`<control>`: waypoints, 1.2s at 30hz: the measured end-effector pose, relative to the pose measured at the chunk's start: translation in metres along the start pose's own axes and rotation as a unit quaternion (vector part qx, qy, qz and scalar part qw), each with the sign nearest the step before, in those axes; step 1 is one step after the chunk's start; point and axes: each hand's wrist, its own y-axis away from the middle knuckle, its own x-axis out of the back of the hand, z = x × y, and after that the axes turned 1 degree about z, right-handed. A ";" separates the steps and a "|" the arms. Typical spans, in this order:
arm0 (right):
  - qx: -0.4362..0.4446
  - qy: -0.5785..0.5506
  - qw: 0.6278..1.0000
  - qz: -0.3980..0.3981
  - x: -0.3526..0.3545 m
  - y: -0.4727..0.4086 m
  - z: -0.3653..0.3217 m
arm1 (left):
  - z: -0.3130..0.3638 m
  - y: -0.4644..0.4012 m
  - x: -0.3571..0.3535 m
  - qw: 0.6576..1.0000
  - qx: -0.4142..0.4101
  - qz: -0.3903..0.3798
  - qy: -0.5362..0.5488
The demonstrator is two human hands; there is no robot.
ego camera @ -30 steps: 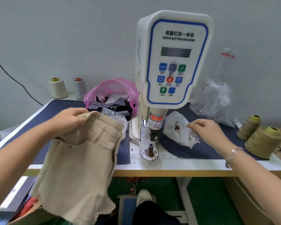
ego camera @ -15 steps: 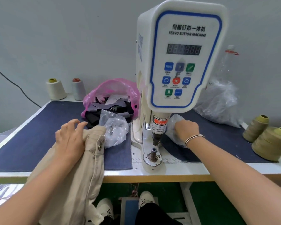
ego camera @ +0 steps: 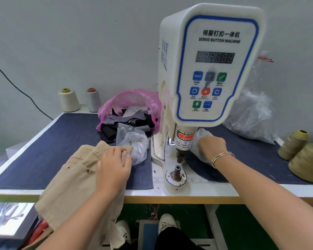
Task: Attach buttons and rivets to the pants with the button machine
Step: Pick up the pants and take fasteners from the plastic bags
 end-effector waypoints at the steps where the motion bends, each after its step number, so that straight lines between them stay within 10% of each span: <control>1: -0.007 0.000 1.000 -0.008 -0.001 0.001 0.003 | -0.001 0.000 -0.001 1.000 0.001 0.001 0.001; 19: 0.002 -0.151 0.961 0.231 -0.003 0.048 0.049 | -0.007 -0.002 -0.004 0.999 0.031 0.014 0.029; 36: -0.030 0.004 1.000 0.005 0.004 0.026 0.018 | -0.006 -0.003 -0.006 0.999 0.034 0.028 0.012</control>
